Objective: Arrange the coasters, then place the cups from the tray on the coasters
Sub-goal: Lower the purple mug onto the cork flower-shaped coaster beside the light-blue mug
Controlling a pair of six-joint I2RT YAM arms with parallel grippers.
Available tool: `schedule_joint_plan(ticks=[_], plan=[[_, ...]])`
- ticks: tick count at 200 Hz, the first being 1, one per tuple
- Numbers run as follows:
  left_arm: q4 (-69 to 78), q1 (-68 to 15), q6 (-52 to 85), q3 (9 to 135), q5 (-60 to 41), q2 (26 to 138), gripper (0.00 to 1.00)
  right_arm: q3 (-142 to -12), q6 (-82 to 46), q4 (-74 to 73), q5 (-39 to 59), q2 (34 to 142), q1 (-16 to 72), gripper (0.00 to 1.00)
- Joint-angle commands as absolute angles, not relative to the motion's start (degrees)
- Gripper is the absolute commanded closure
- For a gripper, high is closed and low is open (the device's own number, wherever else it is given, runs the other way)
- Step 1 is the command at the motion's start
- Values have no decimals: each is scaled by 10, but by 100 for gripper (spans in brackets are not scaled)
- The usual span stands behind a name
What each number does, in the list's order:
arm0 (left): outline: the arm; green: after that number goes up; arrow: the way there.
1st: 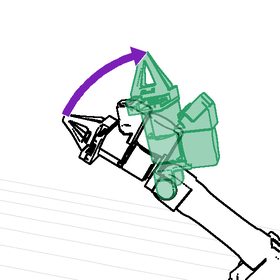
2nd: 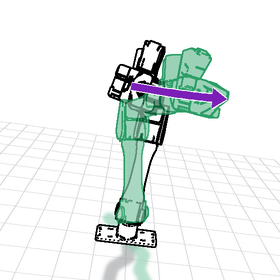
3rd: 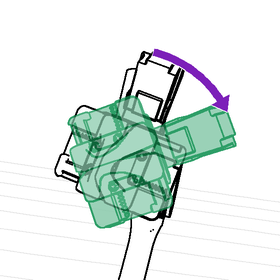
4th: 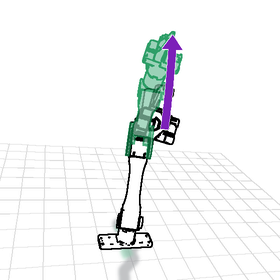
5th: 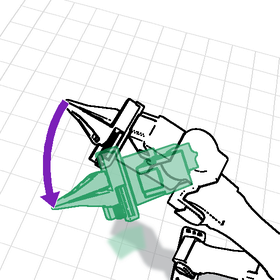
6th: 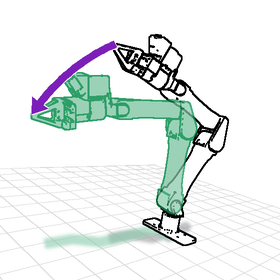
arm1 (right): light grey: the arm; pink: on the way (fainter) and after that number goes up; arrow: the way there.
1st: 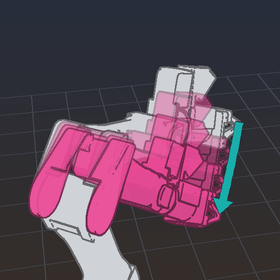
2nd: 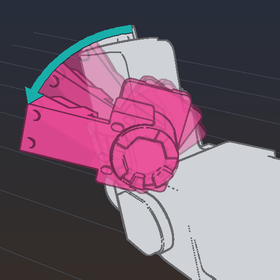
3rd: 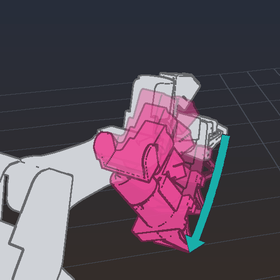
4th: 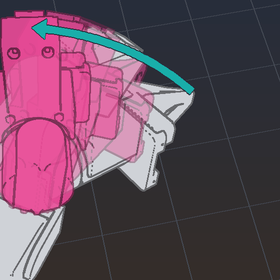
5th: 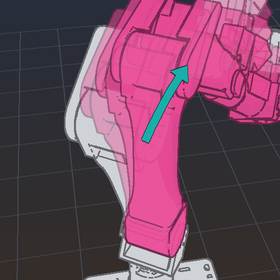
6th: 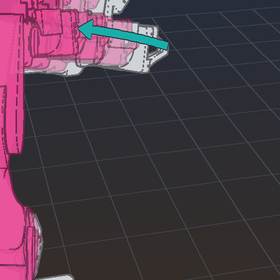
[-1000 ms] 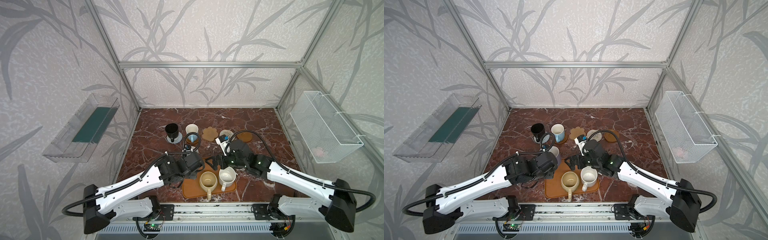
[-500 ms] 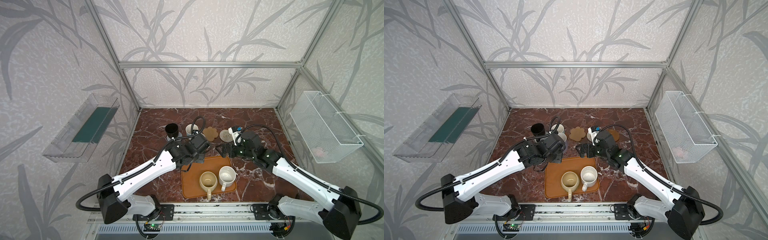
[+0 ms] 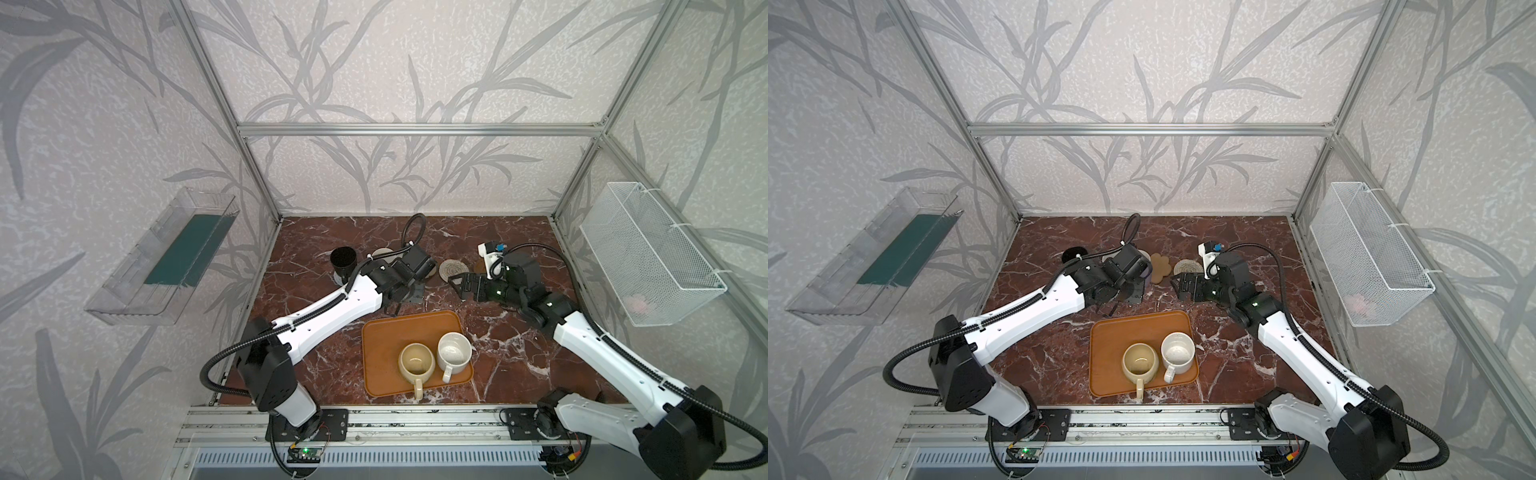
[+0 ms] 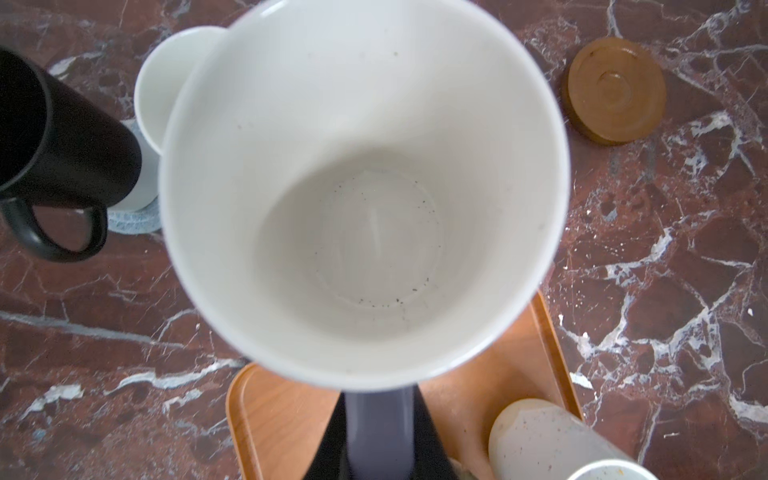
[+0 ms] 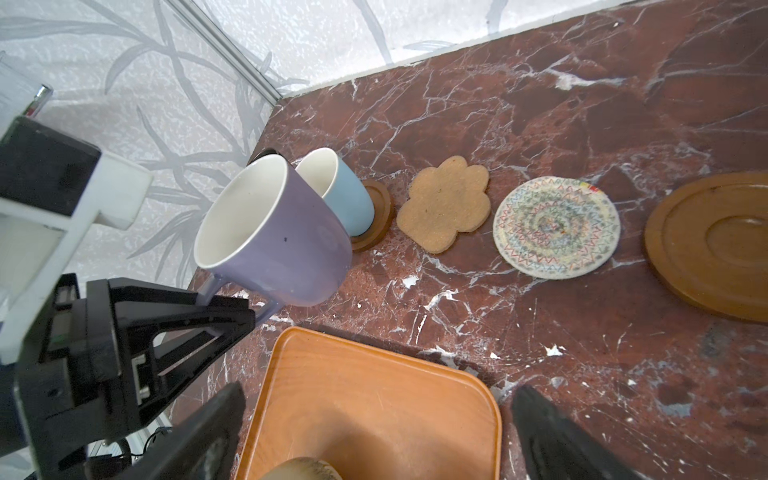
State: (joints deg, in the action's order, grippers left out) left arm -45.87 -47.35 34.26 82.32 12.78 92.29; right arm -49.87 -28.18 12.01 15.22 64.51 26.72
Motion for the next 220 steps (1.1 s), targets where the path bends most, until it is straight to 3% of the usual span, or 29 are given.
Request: schedule_joint_plan(ticks=[1, 137, 220], plan=[[-389, -467, 321, 846, 148, 938, 100, -500, -277, 103, 174, 638, 257, 0], [-186, -418, 292, 875, 166, 1101, 100, -485, -270, 58, 203, 702, 225, 0], [-186, -410, 304, 909, 162, 1153, 100, -544, -271, 60, 248, 793, 198, 1]])
